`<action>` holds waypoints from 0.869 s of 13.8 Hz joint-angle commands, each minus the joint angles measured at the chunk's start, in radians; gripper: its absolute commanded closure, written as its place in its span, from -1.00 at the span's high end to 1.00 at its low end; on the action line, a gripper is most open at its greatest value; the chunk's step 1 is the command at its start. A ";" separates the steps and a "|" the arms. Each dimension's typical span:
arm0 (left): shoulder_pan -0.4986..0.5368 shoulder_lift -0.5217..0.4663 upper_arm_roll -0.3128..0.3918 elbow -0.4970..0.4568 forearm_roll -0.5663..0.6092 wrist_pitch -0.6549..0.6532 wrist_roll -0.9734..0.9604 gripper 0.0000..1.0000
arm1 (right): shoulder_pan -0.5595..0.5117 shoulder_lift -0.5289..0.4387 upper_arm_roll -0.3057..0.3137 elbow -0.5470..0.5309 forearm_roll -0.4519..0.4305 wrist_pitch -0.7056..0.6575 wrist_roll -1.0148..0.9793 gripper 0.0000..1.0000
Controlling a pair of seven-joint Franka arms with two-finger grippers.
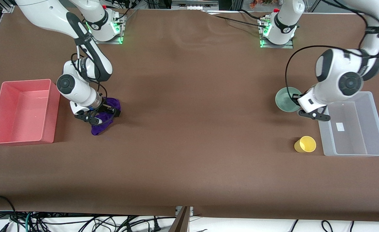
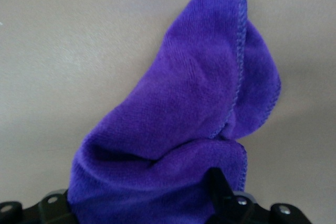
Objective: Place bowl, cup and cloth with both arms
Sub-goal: 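Carry the cloth into the pink bin while the left gripper carries the bowl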
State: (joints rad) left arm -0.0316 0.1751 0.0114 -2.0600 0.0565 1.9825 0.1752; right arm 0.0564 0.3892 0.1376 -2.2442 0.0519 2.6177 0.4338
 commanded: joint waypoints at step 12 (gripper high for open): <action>0.461 0.242 0.001 0.175 0.138 0.214 0.748 -1.00 | -0.012 -0.136 -0.102 0.339 -0.087 -0.643 -0.303 -1.00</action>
State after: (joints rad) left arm 0.3977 0.3503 0.0262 -1.9174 0.1811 2.1374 0.8627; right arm 0.0510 0.2667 0.0709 -1.9825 -0.0149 2.0972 0.2280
